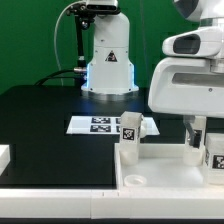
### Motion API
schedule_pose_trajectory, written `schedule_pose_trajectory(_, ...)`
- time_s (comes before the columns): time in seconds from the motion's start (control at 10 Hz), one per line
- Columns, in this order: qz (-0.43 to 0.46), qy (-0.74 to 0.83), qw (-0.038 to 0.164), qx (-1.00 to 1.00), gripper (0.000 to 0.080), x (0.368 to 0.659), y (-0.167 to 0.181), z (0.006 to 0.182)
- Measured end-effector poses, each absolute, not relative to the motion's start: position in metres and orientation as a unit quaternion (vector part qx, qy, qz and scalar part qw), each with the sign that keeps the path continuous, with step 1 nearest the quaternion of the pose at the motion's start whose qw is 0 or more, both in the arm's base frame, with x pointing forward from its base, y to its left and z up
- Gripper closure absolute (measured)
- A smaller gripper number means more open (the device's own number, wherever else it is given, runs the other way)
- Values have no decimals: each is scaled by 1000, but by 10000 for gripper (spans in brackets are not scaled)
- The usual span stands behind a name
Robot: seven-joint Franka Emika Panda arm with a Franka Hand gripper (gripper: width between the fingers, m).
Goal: Assemble square table
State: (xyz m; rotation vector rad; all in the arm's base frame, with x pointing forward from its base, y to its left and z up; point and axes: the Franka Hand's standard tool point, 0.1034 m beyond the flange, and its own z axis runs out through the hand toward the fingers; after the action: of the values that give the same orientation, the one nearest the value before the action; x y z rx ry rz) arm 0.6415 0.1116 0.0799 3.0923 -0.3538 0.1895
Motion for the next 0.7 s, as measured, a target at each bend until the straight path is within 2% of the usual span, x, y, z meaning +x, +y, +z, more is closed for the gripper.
schedule_pose_trajectory(0.1,61,-126,10,990,429,641,112,80)
schedule_pose_trajectory(0.2,61,-162,8,985,515,641,112,80)
schedule_pose_trajectory(0.5,61,-258,2,964,515,641,112,79)
schedule_pose_trajectory(0.7,49,-386,-1,921,515,642,112,80)
